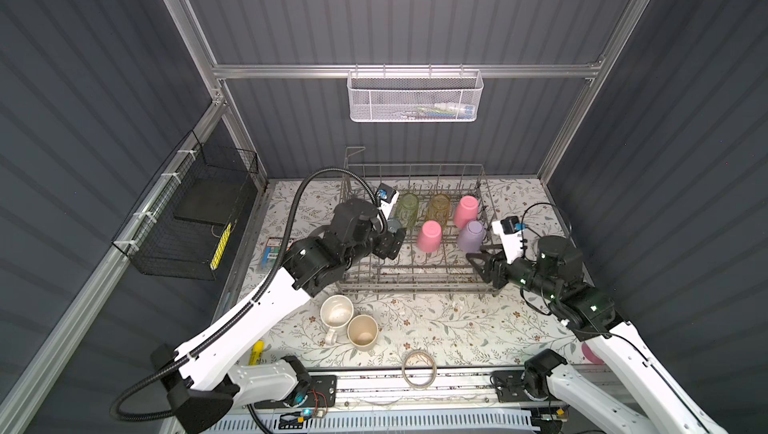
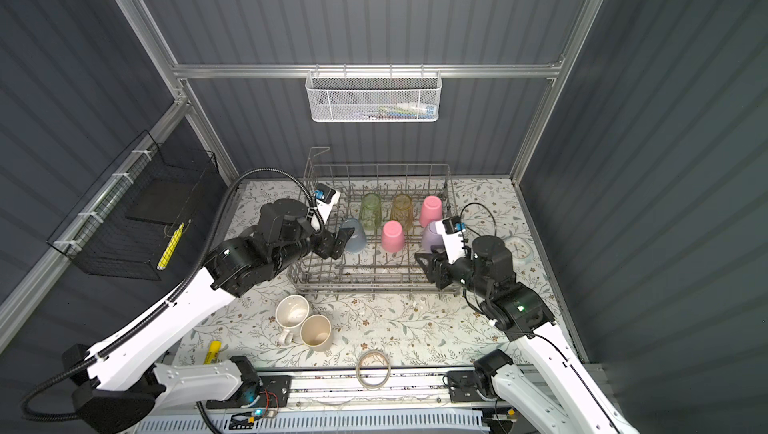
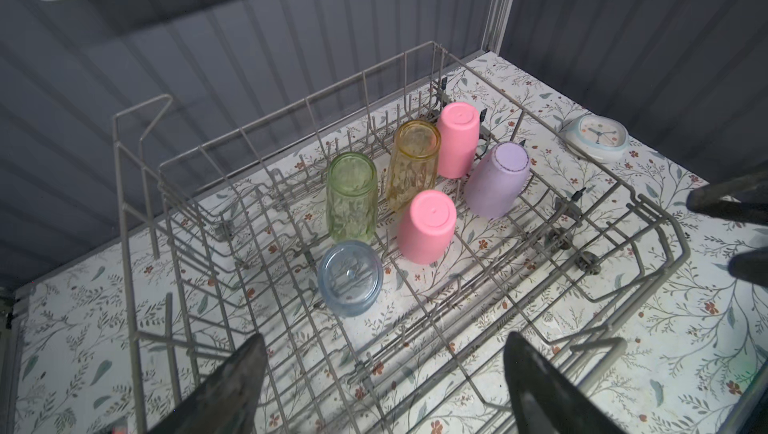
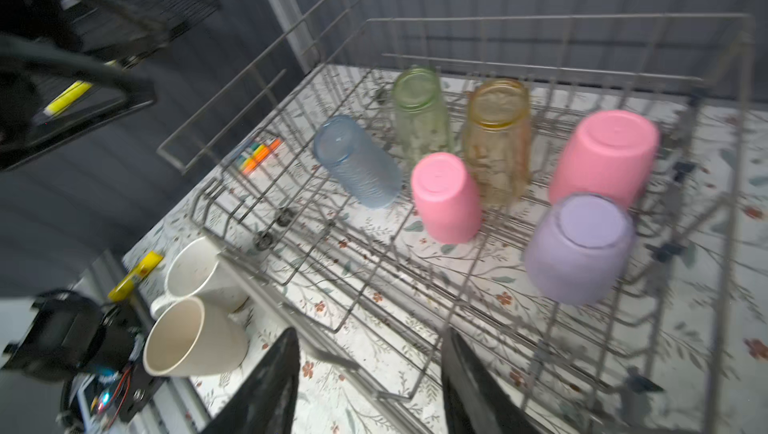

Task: Load the cups into the dish rack
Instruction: 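Open the left gripper and lift it away from the pink cup, then move the right gripper to the nearer cream mug while the left gripper withdraws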

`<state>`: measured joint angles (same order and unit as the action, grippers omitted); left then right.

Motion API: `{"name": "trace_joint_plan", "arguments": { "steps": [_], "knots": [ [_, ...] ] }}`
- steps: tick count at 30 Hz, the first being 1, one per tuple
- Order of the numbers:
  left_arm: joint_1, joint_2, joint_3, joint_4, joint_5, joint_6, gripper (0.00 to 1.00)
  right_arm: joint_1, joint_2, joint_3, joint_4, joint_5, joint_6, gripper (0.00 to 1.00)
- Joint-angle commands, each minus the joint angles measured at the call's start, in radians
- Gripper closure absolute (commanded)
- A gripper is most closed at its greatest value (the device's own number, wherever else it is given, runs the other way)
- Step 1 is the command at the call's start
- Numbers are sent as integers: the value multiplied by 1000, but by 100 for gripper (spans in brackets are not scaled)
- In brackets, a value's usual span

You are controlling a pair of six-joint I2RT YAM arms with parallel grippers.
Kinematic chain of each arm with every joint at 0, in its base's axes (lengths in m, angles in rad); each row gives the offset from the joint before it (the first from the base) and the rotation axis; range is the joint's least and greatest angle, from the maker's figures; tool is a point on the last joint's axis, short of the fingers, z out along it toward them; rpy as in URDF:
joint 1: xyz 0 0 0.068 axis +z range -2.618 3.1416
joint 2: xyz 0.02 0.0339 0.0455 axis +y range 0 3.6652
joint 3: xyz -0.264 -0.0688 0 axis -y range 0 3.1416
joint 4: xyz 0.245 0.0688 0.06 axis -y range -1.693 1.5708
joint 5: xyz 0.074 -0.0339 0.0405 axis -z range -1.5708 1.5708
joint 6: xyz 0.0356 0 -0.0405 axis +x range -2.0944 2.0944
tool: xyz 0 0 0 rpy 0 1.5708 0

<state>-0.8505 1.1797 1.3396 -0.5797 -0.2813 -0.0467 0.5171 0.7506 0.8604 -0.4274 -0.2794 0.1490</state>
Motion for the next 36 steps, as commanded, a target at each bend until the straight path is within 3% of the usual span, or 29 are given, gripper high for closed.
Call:
{"name": "trace_joint_plan", "arguments": {
  "steps": [1, 7, 14, 25, 36],
  "knots": [
    [-2, -56, -62, -29, -55, -57, 12, 142, 33, 52, 9, 64, -111, 44],
    [-2, -157, -141, -22, -162, -115, 10, 404, 158, 113, 0, 138, -234, 45],
    [1, -136, -157, -35, -314, -147, 9, 619, 361, 203, -9, 129, -321, 47],
    [32, -86, -140, -36, -525, -218, 0, 756, 698, 363, -60, 128, -386, 51],
    [193, -78, -135, -46, -611, -268, 0, 819, 889, 481, -140, 108, -427, 52]
  ]
}}
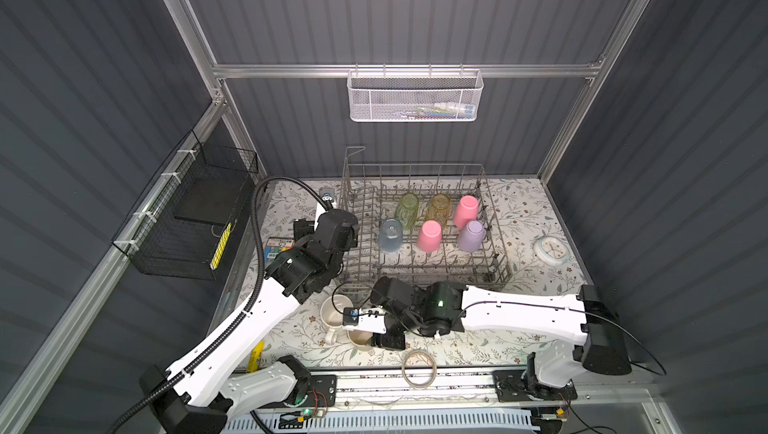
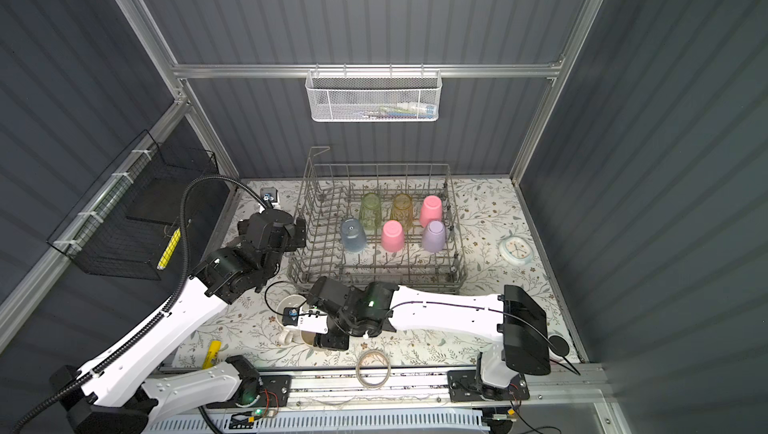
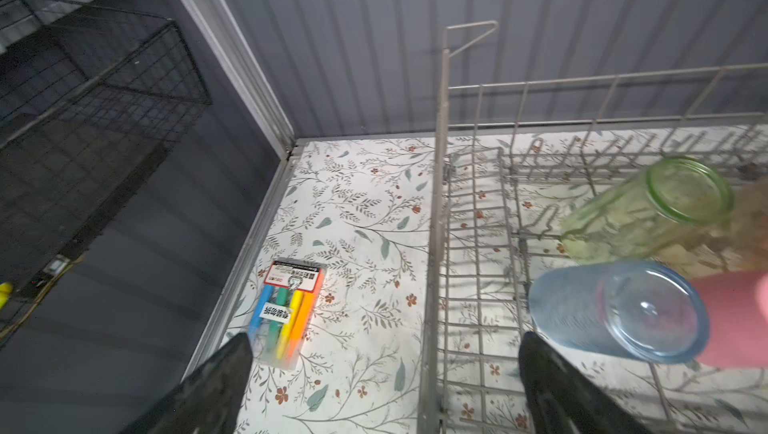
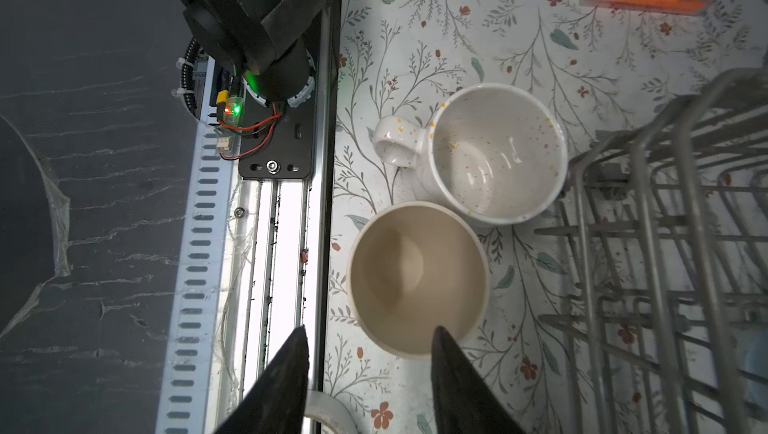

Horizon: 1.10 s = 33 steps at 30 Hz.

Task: Load the cups into the dish rack
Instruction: 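Move the right gripper to the nearer cream mug while the left gripper withdraws, then close the right gripper on the cream mug's rim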

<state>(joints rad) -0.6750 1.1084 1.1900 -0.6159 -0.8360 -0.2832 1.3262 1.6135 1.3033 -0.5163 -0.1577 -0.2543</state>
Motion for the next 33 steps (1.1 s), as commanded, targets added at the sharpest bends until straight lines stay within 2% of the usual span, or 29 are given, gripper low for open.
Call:
{"name": "trace_joint_plan", "arguments": {
  "steps": [1, 13, 18, 24, 33],
  "knots": [
    [23, -3, 16, -10, -64, -31, 0, 11, 39, 47, -62, -20, -26, 52],
    [72, -5, 11, 29, -49, -21, 0, 20, 162, 115, -121, -36, -43, 55],
    [84, -1, 0, 52, 16, -13, 0, 20, 198, 127, -123, -32, -46, 59],
    [91, 9, -9, 69, 64, -8, 0, 19, 230, 140, -123, -26, -40, 69],
    [97, 21, -13, 76, 93, -6, 0, 15, 252, 142, -125, -10, -34, 88]
  ]
}}
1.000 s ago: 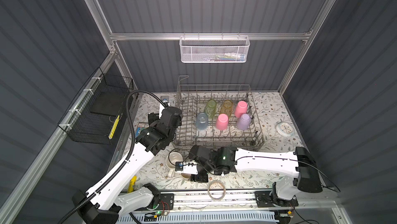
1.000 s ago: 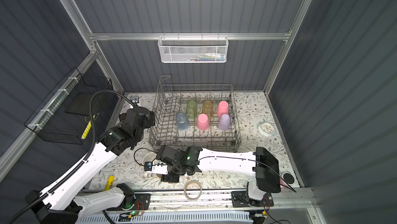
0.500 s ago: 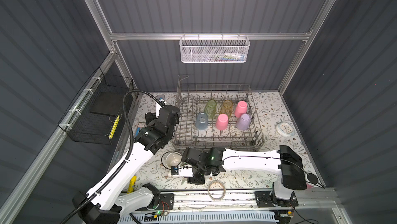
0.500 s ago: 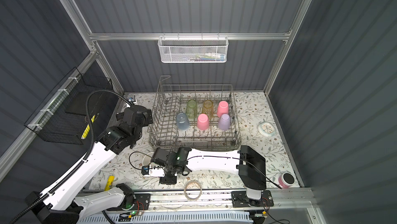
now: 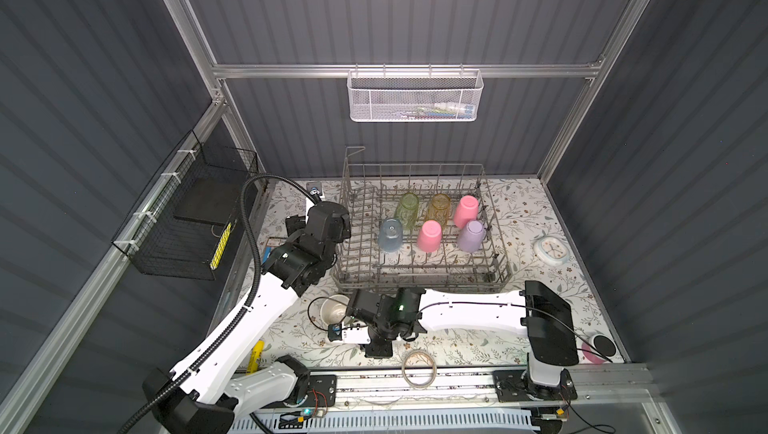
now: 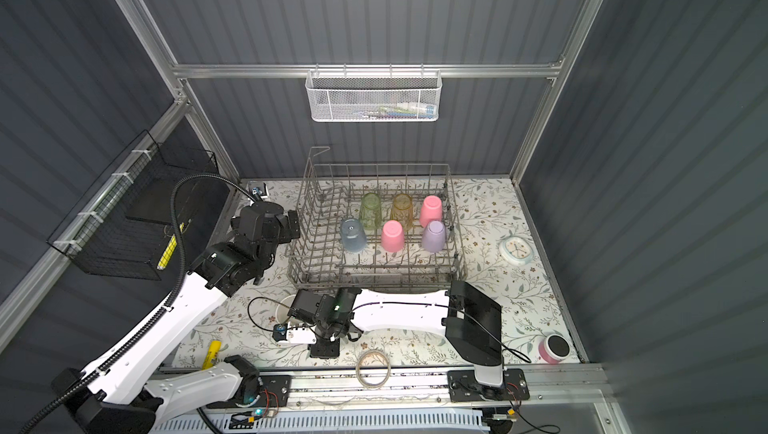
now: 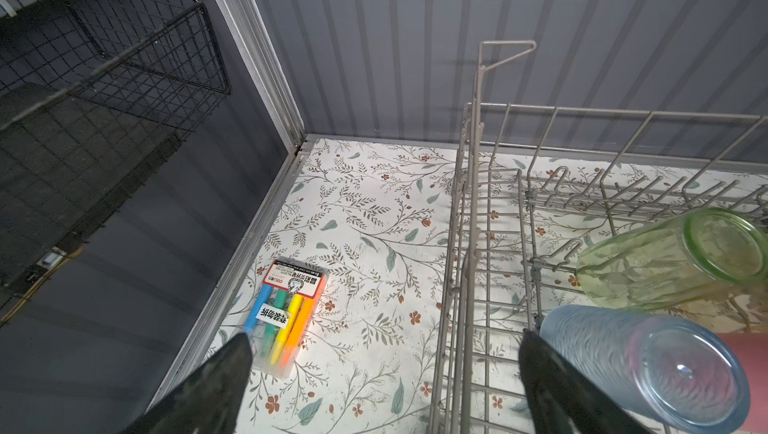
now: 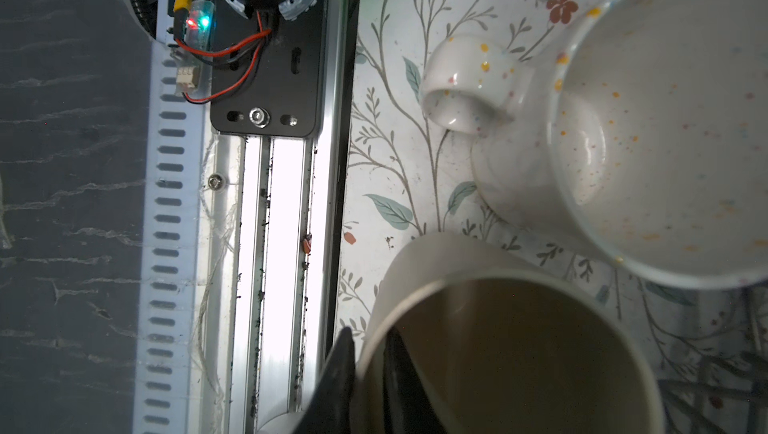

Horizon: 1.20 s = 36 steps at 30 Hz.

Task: Load the cups into the dish rack
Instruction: 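Close the right gripper on the cream mug's rim, then lift the cream mug with the right gripper while the left gripper grasps its base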

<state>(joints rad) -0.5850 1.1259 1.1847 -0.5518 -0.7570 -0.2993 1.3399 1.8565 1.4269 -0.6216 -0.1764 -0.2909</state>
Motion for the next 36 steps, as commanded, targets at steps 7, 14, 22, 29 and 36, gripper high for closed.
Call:
{"name": "trace_joint_plan", "arguments": {
  "steps": [7, 14, 22, 29, 36],
  "knots": [
    [10, -3, -11, 30, 58, 21, 0, -4, -38, -1, -20, 5, 7, 100],
    [13, -27, -31, 99, 235, 46, 0, -54, -225, -76, 15, -27, 59, 100],
    [14, -37, -47, 186, 461, 66, 0, -212, -539, -244, 197, -239, 193, 100],
    [14, -47, -60, 262, 658, 72, 0, -399, -767, -422, 441, -433, 355, 100],
    [14, -79, -121, 422, 922, 72, 0, -558, -894, -565, 654, -561, 522, 100]
  ]
}}
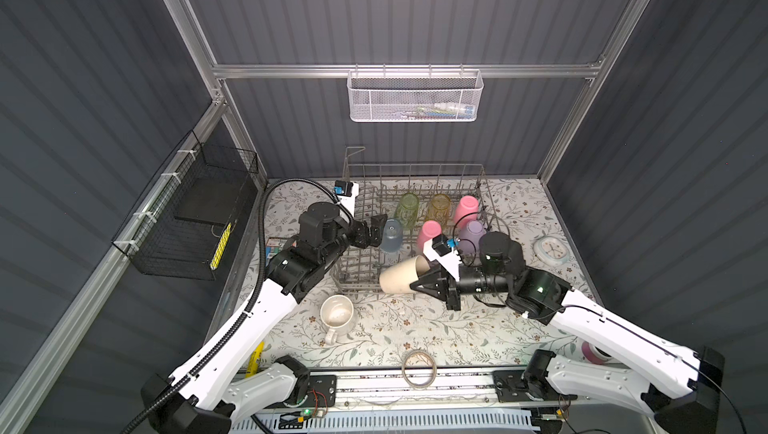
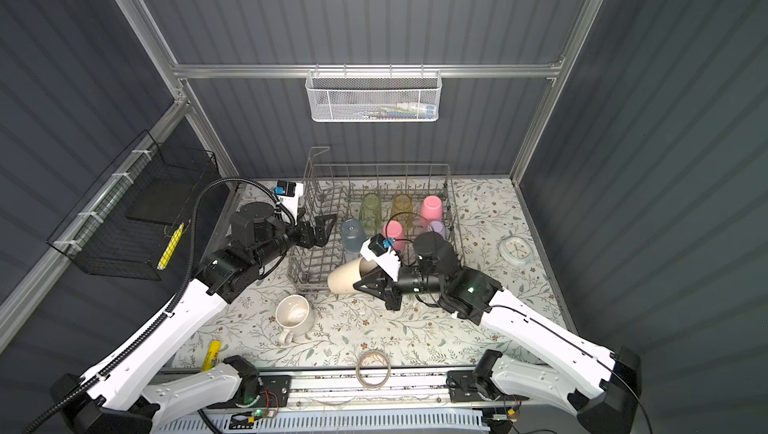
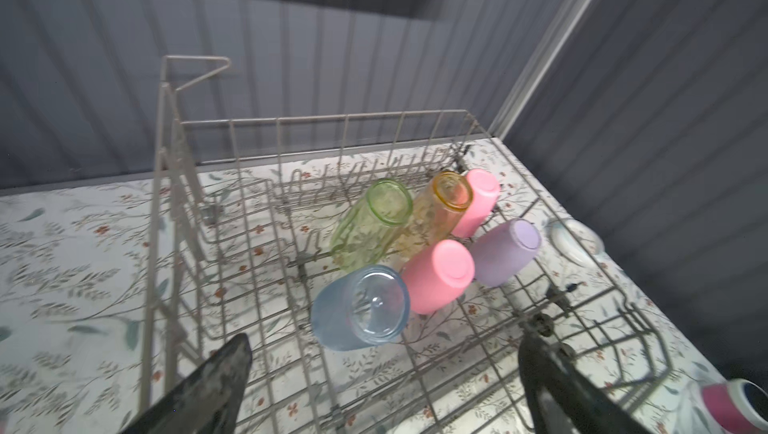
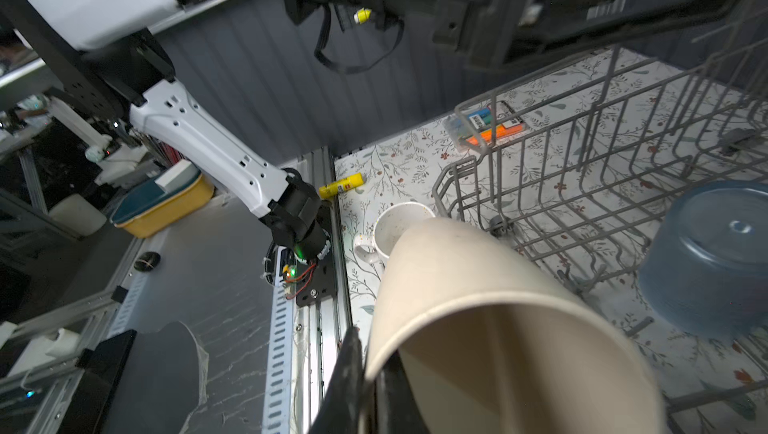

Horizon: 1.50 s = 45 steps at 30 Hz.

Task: Load the cups into the dish rack
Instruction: 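Lift the cream mug with the right gripper while the left gripper grasps its base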

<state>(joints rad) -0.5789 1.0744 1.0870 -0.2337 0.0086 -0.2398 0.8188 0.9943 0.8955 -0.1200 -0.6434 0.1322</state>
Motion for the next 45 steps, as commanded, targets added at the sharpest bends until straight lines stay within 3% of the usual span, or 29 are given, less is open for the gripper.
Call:
{"name": "trace_joint_plan", "arguments": {
  "steps": [1, 16, 25, 36, 45],
  "knots": [
    [8, -28, -33, 128, 199, 9, 0, -56, -44, -53, 186, -107, 127, 100],
    [8, -3, -131, 454, 691, -69, 0, -317, -94, -286, 761, -336, 567, 100],
    [8, 79, -119, 548, 901, -118, 3, -366, -43, -323, 1055, -394, 764, 100],
    [8, 131, -111, 579, 991, -147, 9, -399, 86, -328, 1370, -414, 954, 100],
    [7, 159, -117, 624, 1011, -177, 12, -398, 118, -322, 1403, -408, 969, 100]
  ]
}}
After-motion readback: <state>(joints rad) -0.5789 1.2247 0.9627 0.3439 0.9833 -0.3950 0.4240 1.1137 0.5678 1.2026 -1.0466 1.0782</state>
